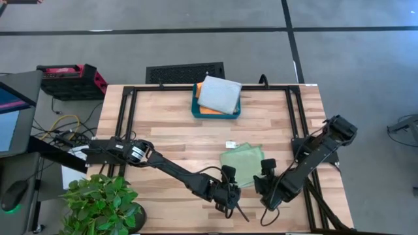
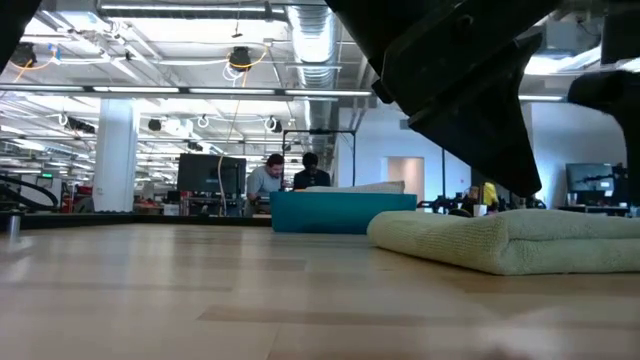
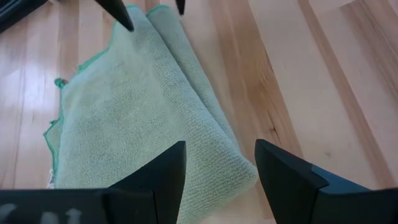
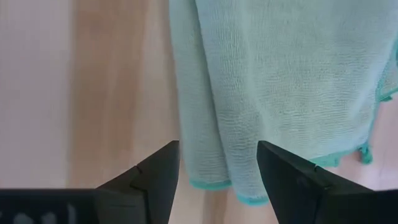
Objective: Fold microfiber towels
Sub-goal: Put the folded green towel into the blue bin
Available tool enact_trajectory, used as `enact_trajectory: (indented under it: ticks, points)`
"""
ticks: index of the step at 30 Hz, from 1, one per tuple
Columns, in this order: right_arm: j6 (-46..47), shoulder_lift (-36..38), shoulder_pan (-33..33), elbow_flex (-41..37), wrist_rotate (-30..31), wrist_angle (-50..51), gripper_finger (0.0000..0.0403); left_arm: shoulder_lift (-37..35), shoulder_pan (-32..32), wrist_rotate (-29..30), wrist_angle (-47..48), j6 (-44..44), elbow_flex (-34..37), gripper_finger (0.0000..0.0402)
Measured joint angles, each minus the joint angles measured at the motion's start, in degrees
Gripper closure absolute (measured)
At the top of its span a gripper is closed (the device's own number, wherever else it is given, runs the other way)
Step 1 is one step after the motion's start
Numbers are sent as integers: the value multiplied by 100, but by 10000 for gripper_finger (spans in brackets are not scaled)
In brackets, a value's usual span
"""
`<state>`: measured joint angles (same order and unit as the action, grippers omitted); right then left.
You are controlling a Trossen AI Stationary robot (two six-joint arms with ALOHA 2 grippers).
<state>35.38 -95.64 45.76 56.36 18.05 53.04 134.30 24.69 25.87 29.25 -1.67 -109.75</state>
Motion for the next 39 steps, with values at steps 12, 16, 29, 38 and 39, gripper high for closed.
enact_trajectory:
  ticks: [12, 16, 29, 38, 39]
  points:
    - [-440, -738, -167, 20, 56, 49, 165, 0, 0, -14, -11, 44, 0, 216]
    - [-386, -771, -178, 15, 97, 52, 167, 57, -2, -109, -130, -24, -2, 216]
    - [-134, -776, -267, -17, 266, -196, 364, 337, 56, 580, -274, -222, 7, 216]
    - [-132, -776, -544, -15, 260, -267, 383, 380, 63, 811, -108, 451, 2, 216]
    - [-132, -776, -576, -11, 257, -259, 387, 380, 63, 896, -28, 560, 2, 216]
